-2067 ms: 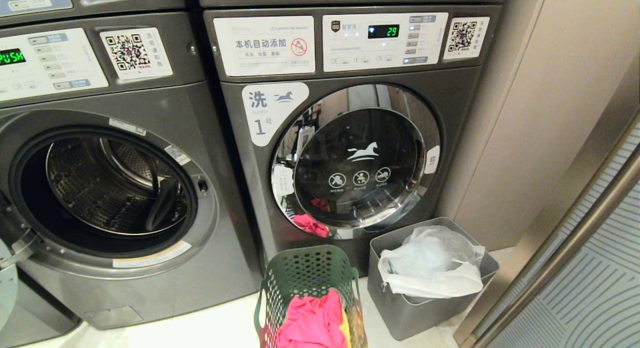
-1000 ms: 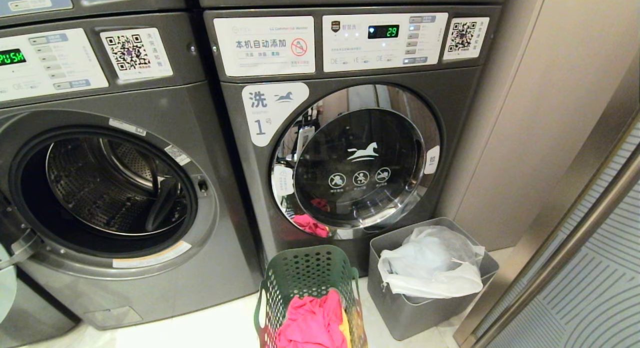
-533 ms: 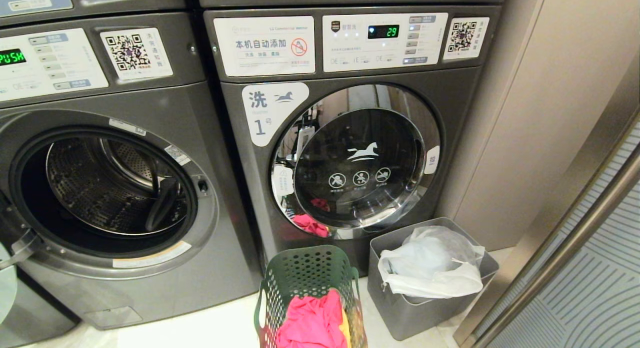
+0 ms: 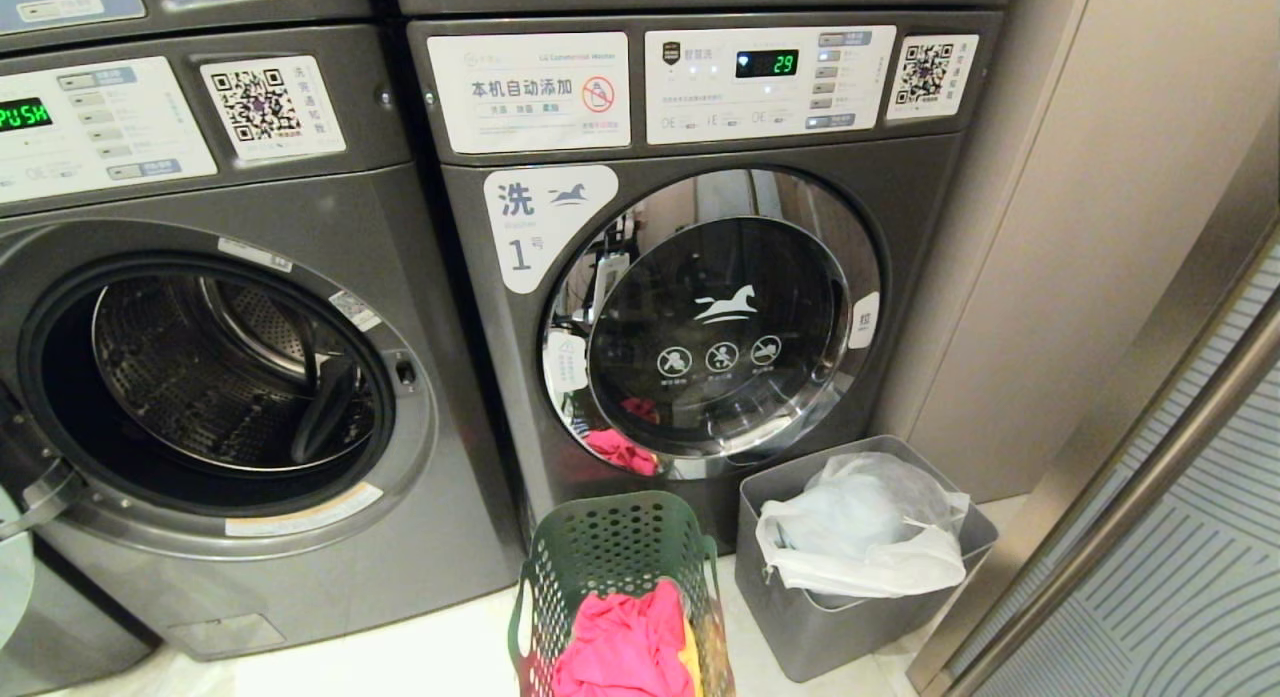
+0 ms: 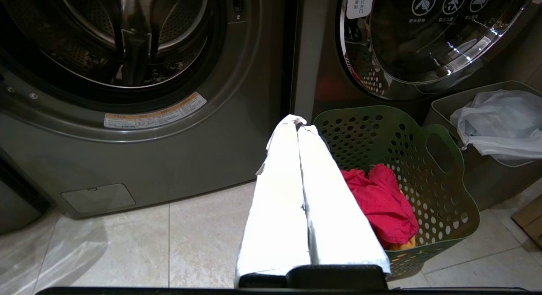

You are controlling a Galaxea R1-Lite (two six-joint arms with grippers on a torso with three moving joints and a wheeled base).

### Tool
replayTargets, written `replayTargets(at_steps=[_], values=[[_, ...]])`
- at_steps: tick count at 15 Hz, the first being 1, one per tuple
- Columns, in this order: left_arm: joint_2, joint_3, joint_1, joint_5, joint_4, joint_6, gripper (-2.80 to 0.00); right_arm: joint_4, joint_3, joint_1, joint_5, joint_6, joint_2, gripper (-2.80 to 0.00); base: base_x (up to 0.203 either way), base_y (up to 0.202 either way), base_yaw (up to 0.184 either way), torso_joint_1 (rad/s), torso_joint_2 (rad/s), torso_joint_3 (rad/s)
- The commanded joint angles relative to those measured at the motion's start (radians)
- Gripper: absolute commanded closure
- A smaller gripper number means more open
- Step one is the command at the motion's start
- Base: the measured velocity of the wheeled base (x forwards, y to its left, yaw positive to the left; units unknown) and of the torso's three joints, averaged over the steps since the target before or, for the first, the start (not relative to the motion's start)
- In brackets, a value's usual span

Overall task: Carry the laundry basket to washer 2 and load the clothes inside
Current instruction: Place the clothes into the washing machine

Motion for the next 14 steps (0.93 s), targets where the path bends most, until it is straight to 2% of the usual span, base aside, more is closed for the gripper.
replayTargets(at_steps=[1,12,14], values=[[0.002,0.0,0.0,0.0,0.0,0.0,0.0,0.003,0.0,0.0,0.0,0.002,0.0,0.0,0.0,0.0,0.0,0.0,0.0,0.0],[0.002,0.0,0.0,0.0,0.0,0.0,0.0,0.003,0.0,-0.001,-0.002,0.003,0.0,0.0,0.0,0.0,0.0,0.0,0.0,0.0],[0.002,0.0,0.0,0.0,0.0,0.0,0.0,0.003,0.0,-0.001,-0.002,0.005,0.0,0.0,-0.003,-0.004,0.139,0.005,0.0,0.002]])
